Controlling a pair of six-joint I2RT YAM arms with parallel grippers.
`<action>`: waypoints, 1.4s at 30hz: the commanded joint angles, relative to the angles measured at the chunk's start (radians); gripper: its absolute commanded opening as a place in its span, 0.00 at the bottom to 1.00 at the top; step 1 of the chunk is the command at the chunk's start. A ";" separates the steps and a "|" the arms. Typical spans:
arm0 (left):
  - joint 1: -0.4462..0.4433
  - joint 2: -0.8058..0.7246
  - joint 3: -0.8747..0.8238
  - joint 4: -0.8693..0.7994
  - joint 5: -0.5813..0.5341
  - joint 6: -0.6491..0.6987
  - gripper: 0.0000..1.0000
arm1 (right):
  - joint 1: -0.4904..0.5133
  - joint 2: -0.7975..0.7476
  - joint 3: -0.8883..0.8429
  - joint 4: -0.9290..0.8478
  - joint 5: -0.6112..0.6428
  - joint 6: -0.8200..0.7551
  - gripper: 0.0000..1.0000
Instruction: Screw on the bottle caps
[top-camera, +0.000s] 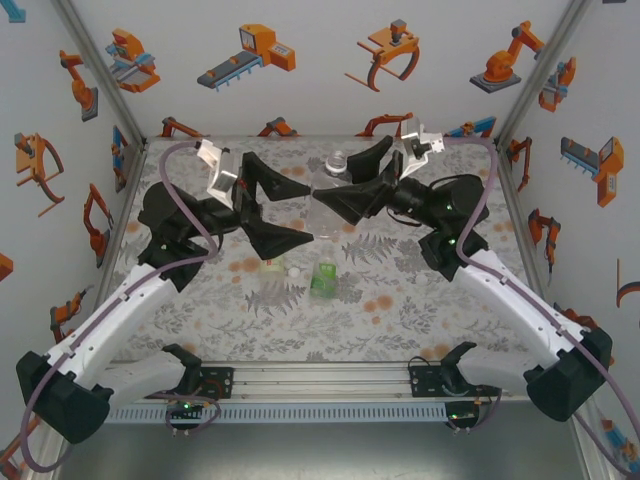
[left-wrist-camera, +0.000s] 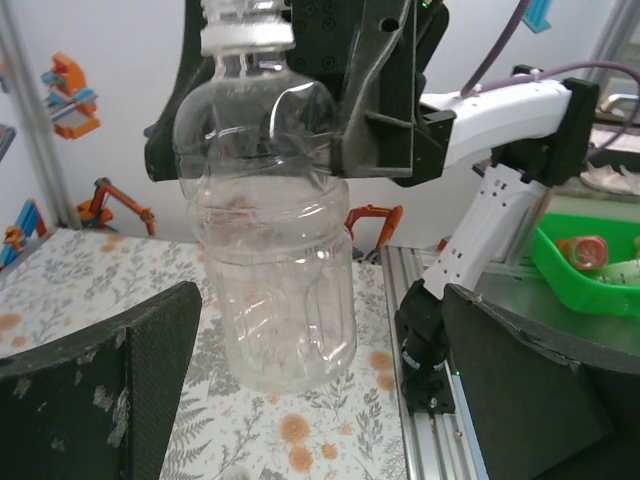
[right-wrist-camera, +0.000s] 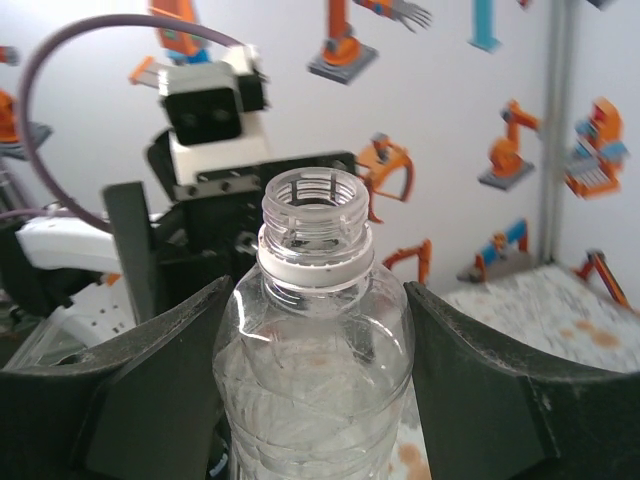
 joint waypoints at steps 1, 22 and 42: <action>-0.037 0.028 0.056 0.040 0.015 0.050 1.00 | 0.036 0.023 0.045 0.183 -0.045 0.008 0.25; -0.100 0.119 0.194 -0.119 0.080 0.085 0.75 | 0.094 0.054 0.060 0.260 -0.036 0.008 0.24; -0.104 0.109 0.203 -0.175 0.079 0.122 0.51 | 0.094 0.007 0.024 0.219 0.005 -0.023 0.64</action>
